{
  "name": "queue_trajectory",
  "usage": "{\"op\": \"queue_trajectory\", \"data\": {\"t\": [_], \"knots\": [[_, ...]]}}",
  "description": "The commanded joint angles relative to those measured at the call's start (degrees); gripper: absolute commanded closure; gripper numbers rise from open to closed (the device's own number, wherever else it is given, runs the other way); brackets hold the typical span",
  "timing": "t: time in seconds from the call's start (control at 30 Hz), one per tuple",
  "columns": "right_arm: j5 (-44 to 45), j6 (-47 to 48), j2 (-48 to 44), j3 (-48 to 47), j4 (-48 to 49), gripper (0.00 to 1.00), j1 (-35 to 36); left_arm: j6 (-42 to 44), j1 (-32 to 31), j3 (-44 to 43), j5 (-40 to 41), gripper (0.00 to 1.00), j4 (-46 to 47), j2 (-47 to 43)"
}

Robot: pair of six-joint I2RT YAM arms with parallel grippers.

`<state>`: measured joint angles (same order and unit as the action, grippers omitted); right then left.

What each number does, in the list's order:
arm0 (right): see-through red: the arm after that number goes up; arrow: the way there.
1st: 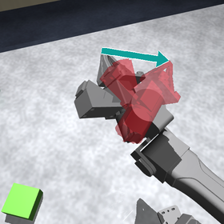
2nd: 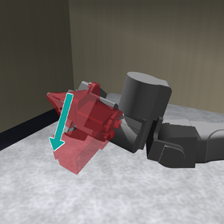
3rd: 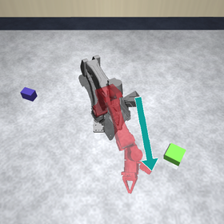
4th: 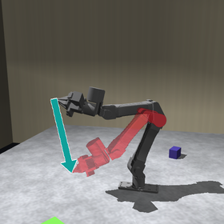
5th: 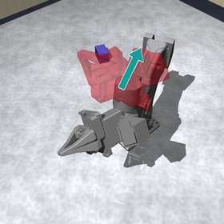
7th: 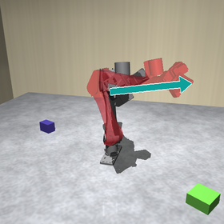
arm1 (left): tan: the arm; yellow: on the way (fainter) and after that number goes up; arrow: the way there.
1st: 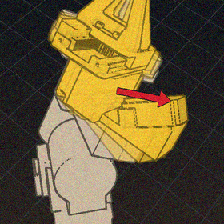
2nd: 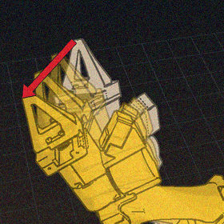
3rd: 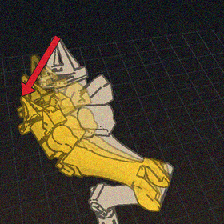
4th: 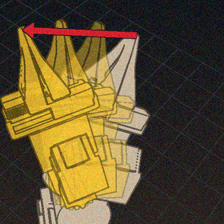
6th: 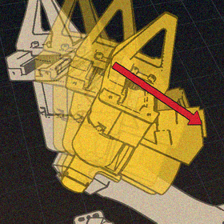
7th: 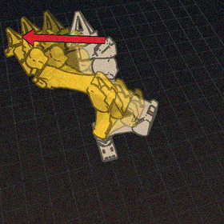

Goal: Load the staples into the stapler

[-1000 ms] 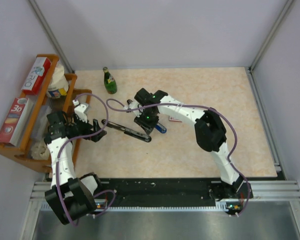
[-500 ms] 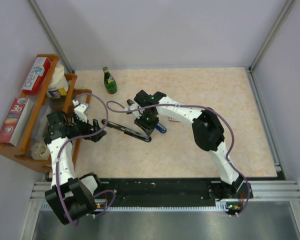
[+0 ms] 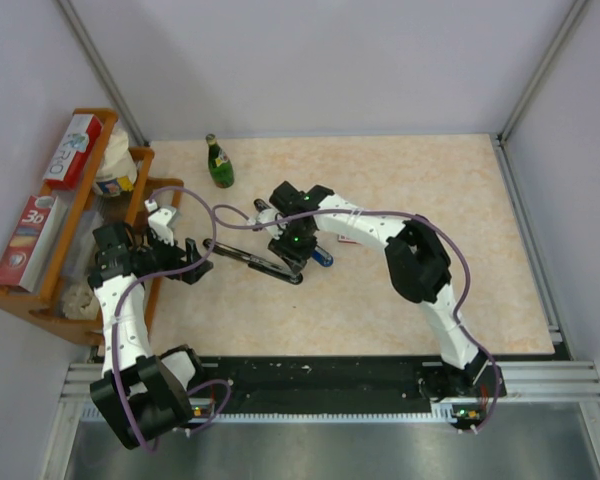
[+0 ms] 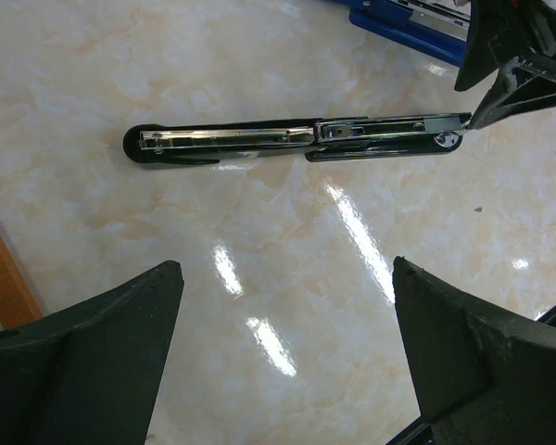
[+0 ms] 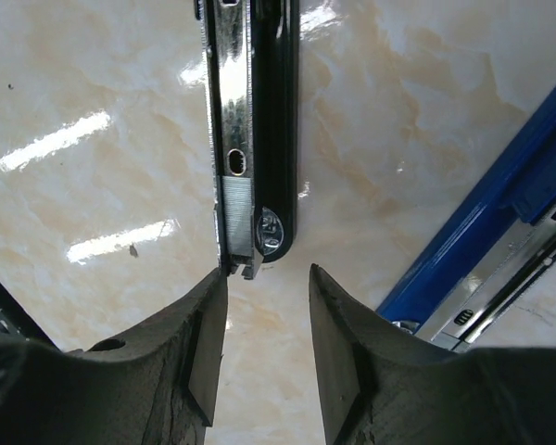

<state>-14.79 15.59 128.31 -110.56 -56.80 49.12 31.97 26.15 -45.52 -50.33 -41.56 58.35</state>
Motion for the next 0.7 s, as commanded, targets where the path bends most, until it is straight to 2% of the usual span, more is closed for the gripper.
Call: {"op": "queue_trajectory", "data": {"t": [0.0, 0.3, 0.67], "knots": [[-3.93, 3.47, -5.70, 3.94, 4.58, 0.59, 0.36, 1.08, 0.39, -0.19, -2.23, 0.01, 0.96, -0.43], [-6.83, 6.29, -10.71, 14.32, 15.48, 0.57, -0.52, 0.82, 0.30, -3.52, -3.29, 0.01, -0.36, 2.64], [-8.25, 6.29, -13.09, 19.60, 25.77, 0.54, -0.78, -0.58, 0.39, -7.22, -8.03, 0.01, 1.92, 13.45]]}}
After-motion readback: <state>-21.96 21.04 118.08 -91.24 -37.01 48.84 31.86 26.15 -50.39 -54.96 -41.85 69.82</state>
